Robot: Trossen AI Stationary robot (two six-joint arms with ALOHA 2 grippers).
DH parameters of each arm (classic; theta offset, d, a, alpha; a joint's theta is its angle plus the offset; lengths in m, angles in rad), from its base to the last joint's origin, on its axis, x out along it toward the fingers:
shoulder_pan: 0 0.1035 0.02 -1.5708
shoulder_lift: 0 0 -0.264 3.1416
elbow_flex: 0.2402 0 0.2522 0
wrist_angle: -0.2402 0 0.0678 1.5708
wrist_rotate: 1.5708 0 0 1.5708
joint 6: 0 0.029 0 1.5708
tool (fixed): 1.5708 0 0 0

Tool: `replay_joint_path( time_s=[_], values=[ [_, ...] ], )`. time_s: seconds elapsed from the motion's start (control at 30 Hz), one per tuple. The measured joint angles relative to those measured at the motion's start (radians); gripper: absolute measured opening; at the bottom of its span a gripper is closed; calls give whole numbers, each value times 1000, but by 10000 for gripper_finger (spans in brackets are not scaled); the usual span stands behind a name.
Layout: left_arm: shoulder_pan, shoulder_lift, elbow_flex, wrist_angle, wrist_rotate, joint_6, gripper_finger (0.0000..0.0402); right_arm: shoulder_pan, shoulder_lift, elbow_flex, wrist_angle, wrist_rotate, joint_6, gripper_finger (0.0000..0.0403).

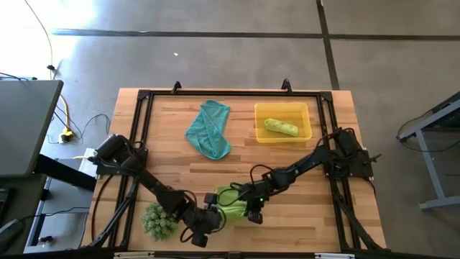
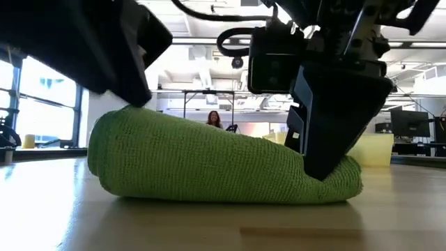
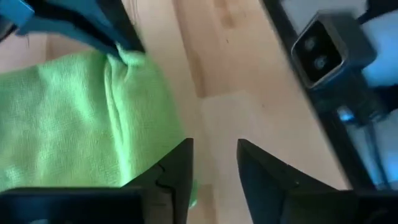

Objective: Roll microfiber towels into tight, uniform cylinder then place into a basket
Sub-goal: Roll the green towel

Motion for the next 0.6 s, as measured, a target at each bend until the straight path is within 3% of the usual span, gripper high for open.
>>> replay_joint_path(
  time_s=[0.4, 0.6],
  values=[
    [16, 119, 2, -31, -137, 34, 183, -13, -1, 0, 19, -6, 18, 5],
    [30, 137, 6, -45, -73, -156, 182, -13, -1, 9, 13, -19, -55, 58]
  ],
)
